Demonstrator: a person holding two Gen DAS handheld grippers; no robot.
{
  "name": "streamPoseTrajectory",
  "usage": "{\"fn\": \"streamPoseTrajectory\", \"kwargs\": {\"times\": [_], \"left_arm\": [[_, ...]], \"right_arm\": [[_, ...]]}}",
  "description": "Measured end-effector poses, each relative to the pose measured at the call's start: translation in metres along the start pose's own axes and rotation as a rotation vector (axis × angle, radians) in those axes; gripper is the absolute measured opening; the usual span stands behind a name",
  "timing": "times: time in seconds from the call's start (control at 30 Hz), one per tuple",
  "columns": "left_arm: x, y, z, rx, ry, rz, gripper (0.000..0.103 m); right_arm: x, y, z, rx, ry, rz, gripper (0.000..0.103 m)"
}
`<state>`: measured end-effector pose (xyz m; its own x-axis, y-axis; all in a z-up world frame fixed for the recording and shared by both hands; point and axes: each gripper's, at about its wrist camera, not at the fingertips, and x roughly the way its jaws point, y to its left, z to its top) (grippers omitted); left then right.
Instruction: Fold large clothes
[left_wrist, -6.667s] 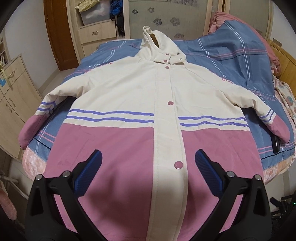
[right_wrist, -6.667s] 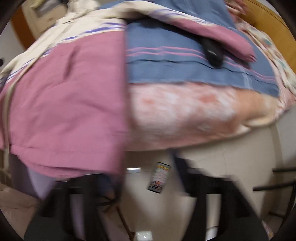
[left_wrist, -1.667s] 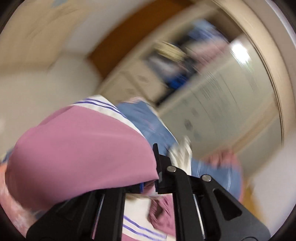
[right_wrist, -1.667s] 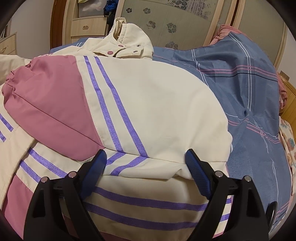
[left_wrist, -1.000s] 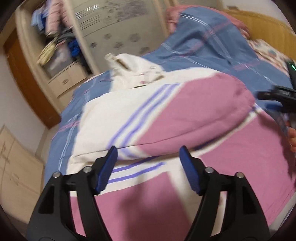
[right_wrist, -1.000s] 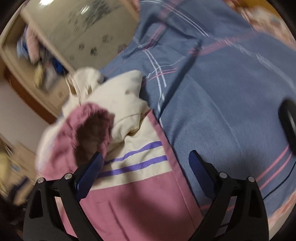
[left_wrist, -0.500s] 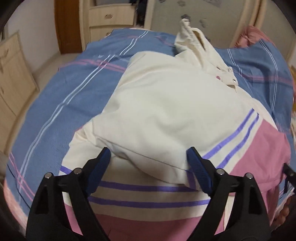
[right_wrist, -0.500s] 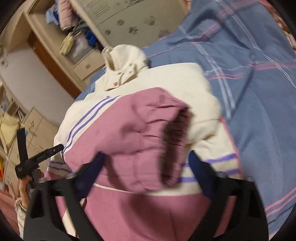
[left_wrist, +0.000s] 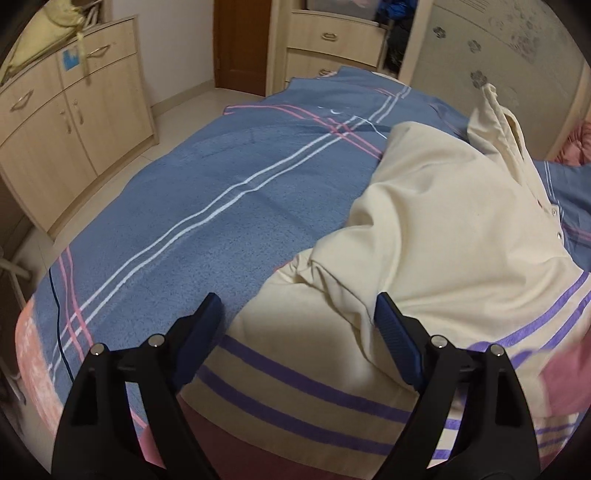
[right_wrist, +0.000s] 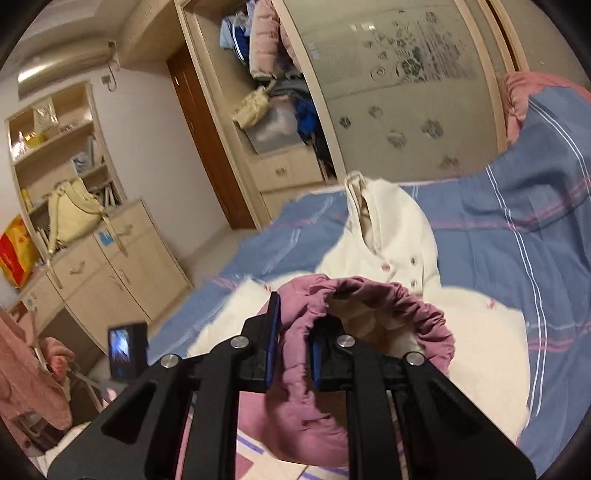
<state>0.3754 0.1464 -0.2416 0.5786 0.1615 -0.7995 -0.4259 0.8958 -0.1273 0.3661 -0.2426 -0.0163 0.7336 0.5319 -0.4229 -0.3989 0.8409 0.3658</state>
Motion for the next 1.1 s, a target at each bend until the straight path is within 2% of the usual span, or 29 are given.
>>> {"fn": "streamPoseTrajectory", "kwargs": {"times": [0.07,0.1,0.13,0.17,0.2,0.23,0.3,0.37,0.43,0.53,0.6,0.7,0.73,0.8,0.87,0.9,0.93,1.0,1.1], "left_arm": [[-0.003,0.0,0.0,-0.027,-0.005,0.003,0.087],[-0.005,-0.001,-0.001,-0.027,-0.001,0.006,0.087],[-0.007,-0.003,-0.001,-0.018,0.007,0.001,0.087],[-0.012,-0.005,-0.002,-0.001,0.013,-0.007,0.087],[-0.018,-0.007,-0.002,0.016,0.011,-0.009,0.087],[-0.026,-0.01,-0.001,0.036,0.004,-0.009,0.086],[-0.048,-0.015,0.003,0.085,-0.031,-0.027,0.086],[-0.071,-0.027,0.012,0.151,-0.084,-0.054,0.087],[-0.082,-0.045,0.023,0.213,-0.098,-0.096,0.09],[-0.081,-0.081,0.033,0.331,-0.068,-0.114,0.092],[-0.068,-0.111,0.032,0.448,-0.026,-0.119,0.092],[-0.037,-0.137,0.021,0.512,0.056,-0.087,0.09],[-0.026,-0.142,0.019,0.516,0.077,-0.079,0.089],[-0.009,-0.139,0.016,0.501,0.094,-0.047,0.089],[0.006,-0.135,0.021,0.458,0.096,-0.026,0.09],[0.01,-0.132,0.024,0.438,0.088,-0.012,0.092],[0.016,-0.13,0.029,0.416,0.078,0.009,0.092],[0.027,-0.126,0.04,0.369,0.067,0.038,0.093],[0.037,-0.122,0.056,0.301,0.045,0.077,0.093]], "right_arm": [[0.002,-0.031,-0.006,0.068,0.058,-0.015,0.015],[0.009,-0.05,-0.015,0.119,0.133,-0.063,0.016],[0.016,-0.065,-0.026,0.157,0.211,-0.13,0.028],[0.018,-0.083,-0.042,0.191,0.282,-0.217,0.035],[0.017,-0.099,-0.06,0.217,0.332,-0.28,0.052],[0.012,-0.109,-0.074,0.229,0.355,-0.301,0.071],[-0.006,-0.123,-0.094,0.242,0.354,-0.308,0.082],[-0.021,-0.127,-0.097,0.259,0.321,-0.302,0.082],[-0.027,-0.129,-0.09,0.263,0.265,-0.307,0.082],[-0.028,-0.134,-0.078,0.345,0.199,-0.204,0.083],[-0.019,-0.137,-0.074,0.38,0.219,-0.178,0.084],[0.018,-0.142,-0.079,0.424,0.358,-0.185,0.084],[0.028,-0.141,-0.082,0.431,0.389,-0.187,0.084],[0.042,-0.137,-0.083,0.403,0.398,-0.221,0.082],[0.051,-0.131,-0.076,0.362,0.38,-0.217,0.068],[0.056,-0.128,-0.073,0.343,0.375,-0.205,0.054],[0.059,-0.127,-0.071,0.327,0.371,-0.191,0.045],[0.072,-0.116,-0.061,0.269,0.35,-0.181,0.039],[0.084,-0.098,-0.043,0.157,0.268,-0.194,0.038]]}}
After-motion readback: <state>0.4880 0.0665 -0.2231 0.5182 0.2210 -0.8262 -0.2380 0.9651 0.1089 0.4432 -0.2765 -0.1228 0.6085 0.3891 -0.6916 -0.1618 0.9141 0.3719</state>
